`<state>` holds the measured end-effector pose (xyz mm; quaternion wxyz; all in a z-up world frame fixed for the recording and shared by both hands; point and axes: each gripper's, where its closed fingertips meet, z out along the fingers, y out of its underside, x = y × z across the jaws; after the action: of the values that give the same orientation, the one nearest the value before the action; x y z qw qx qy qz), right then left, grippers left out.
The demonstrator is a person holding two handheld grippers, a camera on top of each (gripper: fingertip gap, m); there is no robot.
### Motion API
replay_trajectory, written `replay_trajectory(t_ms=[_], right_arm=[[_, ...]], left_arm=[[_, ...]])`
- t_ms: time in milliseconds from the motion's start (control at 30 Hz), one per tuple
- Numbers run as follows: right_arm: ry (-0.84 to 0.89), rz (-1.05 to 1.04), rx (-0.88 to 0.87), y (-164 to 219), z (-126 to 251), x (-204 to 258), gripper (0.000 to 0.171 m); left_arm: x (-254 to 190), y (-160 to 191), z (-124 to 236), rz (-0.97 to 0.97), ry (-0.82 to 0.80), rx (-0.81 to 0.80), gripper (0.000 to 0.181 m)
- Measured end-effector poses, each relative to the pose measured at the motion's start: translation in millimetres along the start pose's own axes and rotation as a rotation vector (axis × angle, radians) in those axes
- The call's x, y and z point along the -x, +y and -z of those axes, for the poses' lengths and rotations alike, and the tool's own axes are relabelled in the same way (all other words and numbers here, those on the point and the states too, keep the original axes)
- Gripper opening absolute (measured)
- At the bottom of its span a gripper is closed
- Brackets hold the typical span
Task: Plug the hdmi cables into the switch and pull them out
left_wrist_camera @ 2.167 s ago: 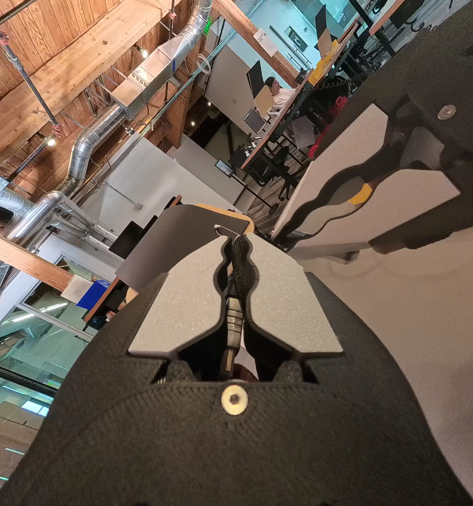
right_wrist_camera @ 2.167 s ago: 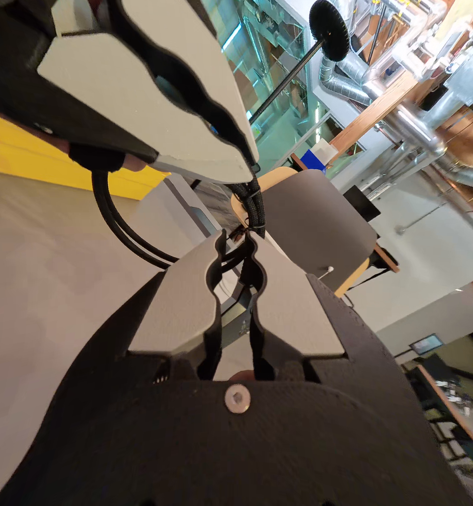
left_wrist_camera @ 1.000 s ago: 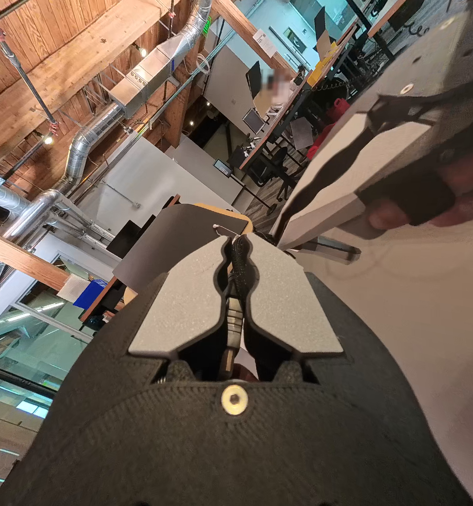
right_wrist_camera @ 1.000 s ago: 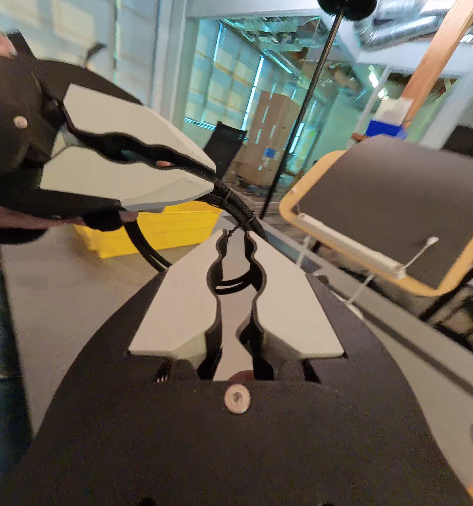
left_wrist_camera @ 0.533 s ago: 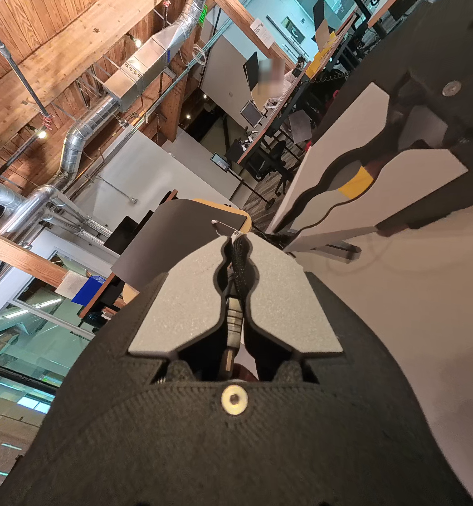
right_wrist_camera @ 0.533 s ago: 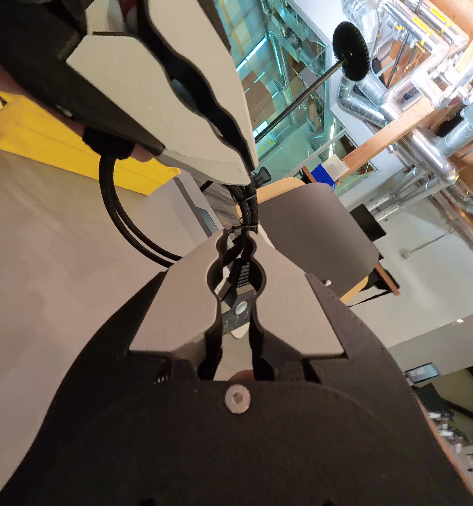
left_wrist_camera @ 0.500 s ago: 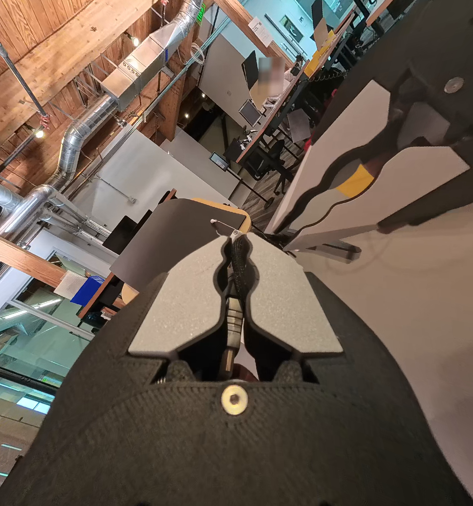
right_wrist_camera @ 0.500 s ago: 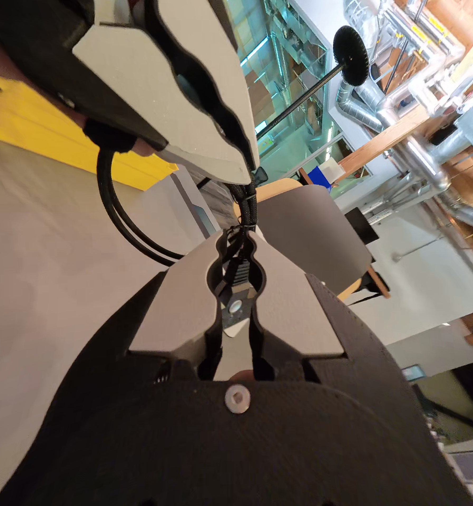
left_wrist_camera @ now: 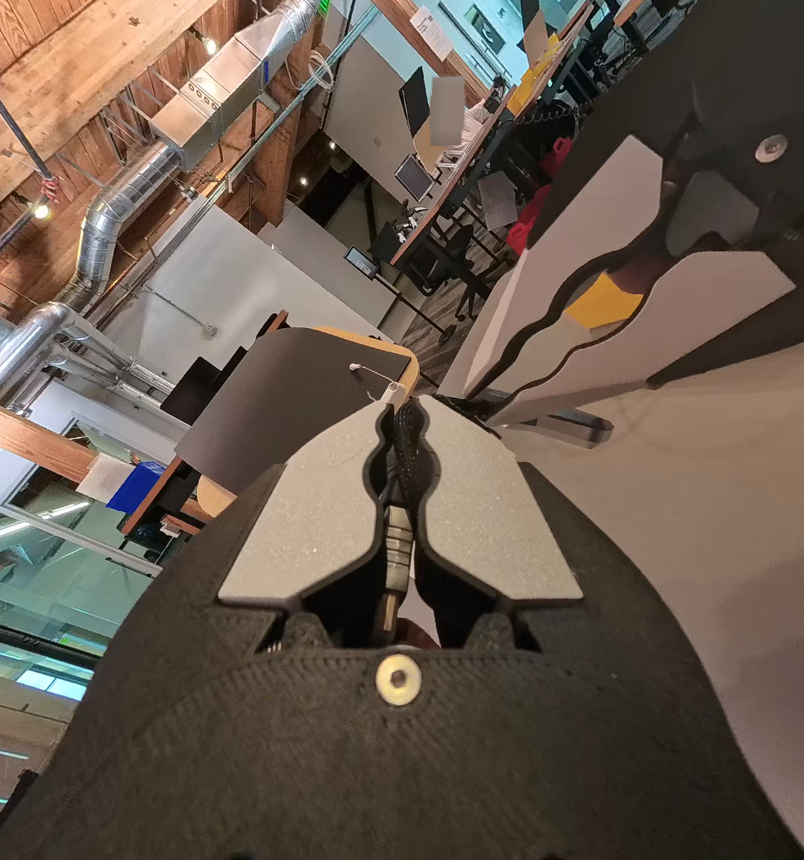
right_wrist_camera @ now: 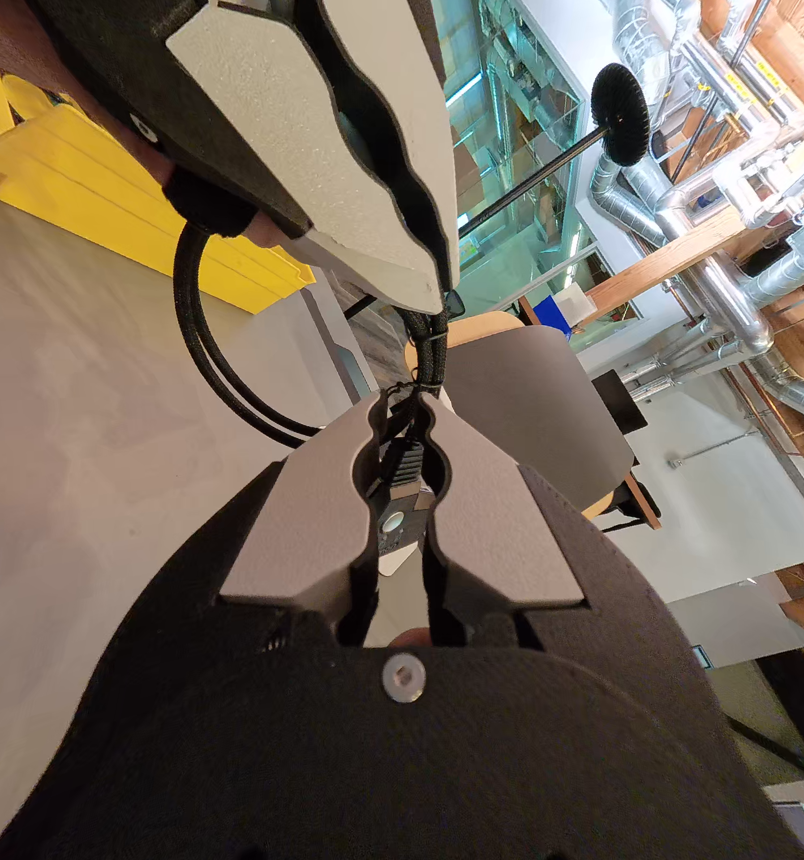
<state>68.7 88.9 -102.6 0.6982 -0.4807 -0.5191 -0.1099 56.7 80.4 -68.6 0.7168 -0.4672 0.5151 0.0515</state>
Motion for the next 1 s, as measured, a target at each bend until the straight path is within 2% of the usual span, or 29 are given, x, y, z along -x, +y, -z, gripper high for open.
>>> replay_trajectory(t_ms=[200,367,700,1000], right_arm=[[-0.015,-0.042,-0.004,2.6,-2.1,1.5,0.007],[-0.04,-0.192,-0.027,0.5,-1.0,0.5,0.003],[-0.082,-0.37,-0.045,-3.0,4.6,-2.9,0.009],[-0.064,-0.397,-0.017,-0.5,-6.2,5.8,0.0]], left_arm=[[0.8,0.4,0.0,0.015,0.004,-0.003,0.005],[2.3,0.8,-0.1,0.022,-0.005,-0.003,0.005],[3.7,1.9,-0.7,0.025,-0.017,0.001,0.005],[1.3,-0.5,-0.5,0.027,-0.017,-0.006,0.005]])
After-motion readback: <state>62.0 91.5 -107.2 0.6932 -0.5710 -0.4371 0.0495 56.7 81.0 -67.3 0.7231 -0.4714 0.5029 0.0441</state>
